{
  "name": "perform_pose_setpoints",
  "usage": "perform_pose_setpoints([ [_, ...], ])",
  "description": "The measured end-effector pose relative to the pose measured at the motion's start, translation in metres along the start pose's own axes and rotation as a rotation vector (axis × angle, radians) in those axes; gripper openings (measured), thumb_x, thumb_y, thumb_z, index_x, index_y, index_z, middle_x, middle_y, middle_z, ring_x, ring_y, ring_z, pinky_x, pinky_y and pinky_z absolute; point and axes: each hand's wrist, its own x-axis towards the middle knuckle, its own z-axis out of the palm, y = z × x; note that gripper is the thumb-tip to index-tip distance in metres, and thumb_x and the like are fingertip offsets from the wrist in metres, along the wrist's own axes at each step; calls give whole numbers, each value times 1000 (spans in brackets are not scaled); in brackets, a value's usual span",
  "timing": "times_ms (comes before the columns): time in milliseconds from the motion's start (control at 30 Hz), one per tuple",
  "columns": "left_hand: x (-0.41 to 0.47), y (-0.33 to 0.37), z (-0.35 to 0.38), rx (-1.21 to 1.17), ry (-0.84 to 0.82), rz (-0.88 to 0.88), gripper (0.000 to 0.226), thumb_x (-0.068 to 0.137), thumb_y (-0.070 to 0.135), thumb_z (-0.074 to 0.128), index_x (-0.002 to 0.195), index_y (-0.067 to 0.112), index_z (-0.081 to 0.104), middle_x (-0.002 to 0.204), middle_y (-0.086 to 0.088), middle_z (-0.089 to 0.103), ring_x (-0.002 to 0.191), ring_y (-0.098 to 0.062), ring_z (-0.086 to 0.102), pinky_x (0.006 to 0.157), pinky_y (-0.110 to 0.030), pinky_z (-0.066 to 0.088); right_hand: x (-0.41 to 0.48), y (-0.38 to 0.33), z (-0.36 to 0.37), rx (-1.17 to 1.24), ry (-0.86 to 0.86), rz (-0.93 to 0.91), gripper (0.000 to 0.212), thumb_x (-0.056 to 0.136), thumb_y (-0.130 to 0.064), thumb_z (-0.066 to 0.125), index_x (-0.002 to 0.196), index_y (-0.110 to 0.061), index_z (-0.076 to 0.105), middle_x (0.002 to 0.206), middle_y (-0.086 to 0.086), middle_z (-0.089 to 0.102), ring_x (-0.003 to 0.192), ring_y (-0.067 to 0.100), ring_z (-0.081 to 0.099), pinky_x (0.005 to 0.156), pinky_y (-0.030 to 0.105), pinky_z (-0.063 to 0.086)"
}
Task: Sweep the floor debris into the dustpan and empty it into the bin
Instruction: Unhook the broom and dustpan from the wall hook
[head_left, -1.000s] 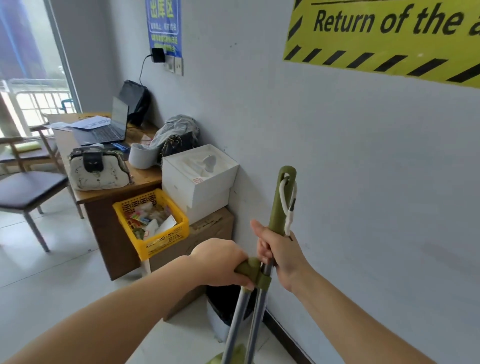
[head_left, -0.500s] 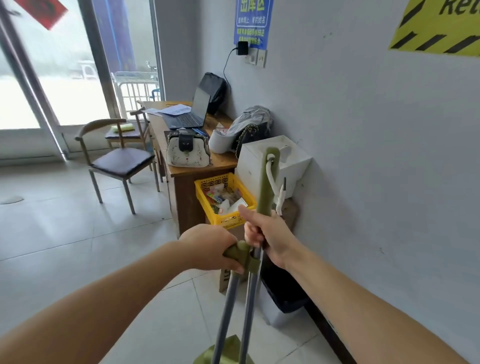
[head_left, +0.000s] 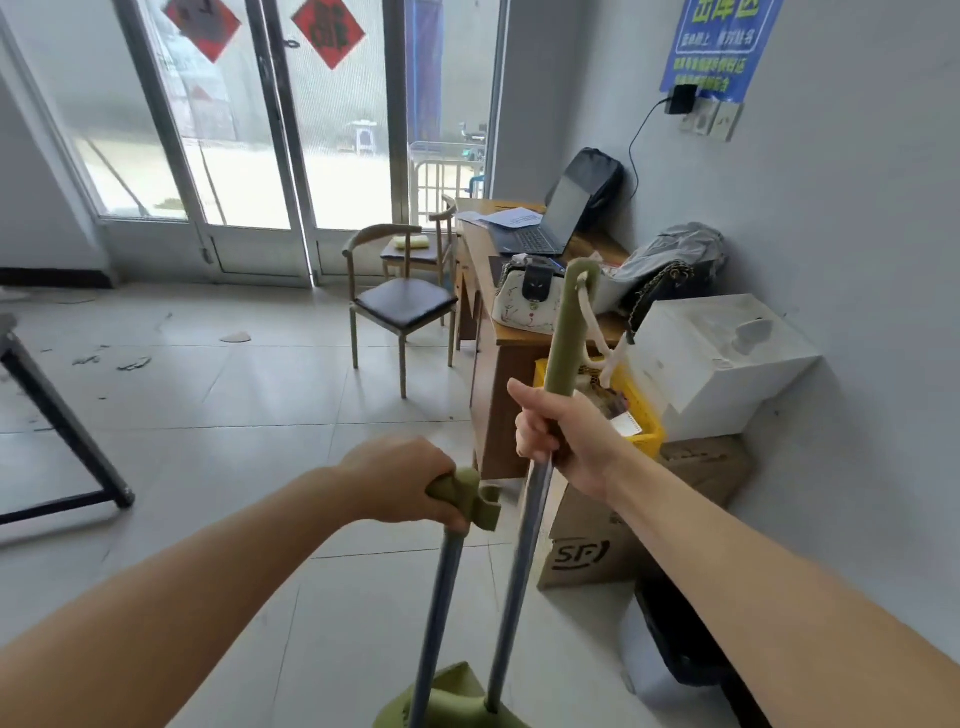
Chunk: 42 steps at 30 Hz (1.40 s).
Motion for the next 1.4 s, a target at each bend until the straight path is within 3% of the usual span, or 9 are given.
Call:
perform_pose_setpoints([
  [133,-13,-28,5,-4,36,-119,45,77,64,64,64,28,42,67,10,49,59,-7,45,50,-23,29,21,2,17,-32,-23,18,44,88,-33,64,52,-16,44,48,0,39,48,16,39,62,30,40],
  [300,-20,-53,20,-41,71,-282,44,77,65,63,65,28,43,70,10,52,69,-13,53,51,-24,32,48,7,26,-234,57,41,33,90,-40,60,69,-16,54,55,-2,52,64,17,56,94,39,42],
  [433,-22,-69,30,-83,99,-440,40,77,66,61,71,28,51,73,10,54,71,-14,56,53,-25,34,68,3,19,-518,97,-31,40,89,-52,54,81,-13,60,75,-2,61,79,12,59,76,25,40],
  [567,-18,-86,32,-97,136,-558,38,78,64,61,73,28,54,74,10,58,70,-12,57,53,-24,35,93,-2,-2,-1000,91,-55,79,76,-77,41,77,-2,65,69,9,68,64,19,66,62,28,57],
  [733,-5,-94,31,-95,155,-637,34,79,62,61,77,28,57,77,9,61,70,-11,59,53,-23,35,132,-8,-23,-665,-103,238,43,84,-44,67,93,-2,64,78,14,73,69,23,72,66,31,61],
  [833,1,-97,31,-95,172,-705,34,80,61,61,79,27,58,78,9,62,72,-11,60,51,-23,34,151,-9,-29,-328,-165,424,23,95,-14,56,106,5,61,91,25,72,76,31,72,71,36,61],
  [1033,0,-106,42,-92,247,-834,35,83,63,55,84,29,59,78,10,62,70,-13,60,52,-25,39,183,-2,-30,-72,-55,624,48,91,-42,52,103,3,62,94,33,70,88,44,70,66,38,60],
  [1233,1,-121,38,-124,319,-948,34,84,63,55,80,29,54,73,10,58,68,-12,58,52,-26,41,224,15,-27,-15,-30,828,42,89,-37,60,105,2,59,103,29,65,79,36,67,62,41,59],
  [1400,8,-146,38,-175,345,-1003,35,83,62,56,79,28,53,73,10,58,70,-12,58,54,-27,41,258,32,-12,45,-30,893,38,86,-24,66,112,4,60,108,30,60,91,38,66,86,41,57],
])
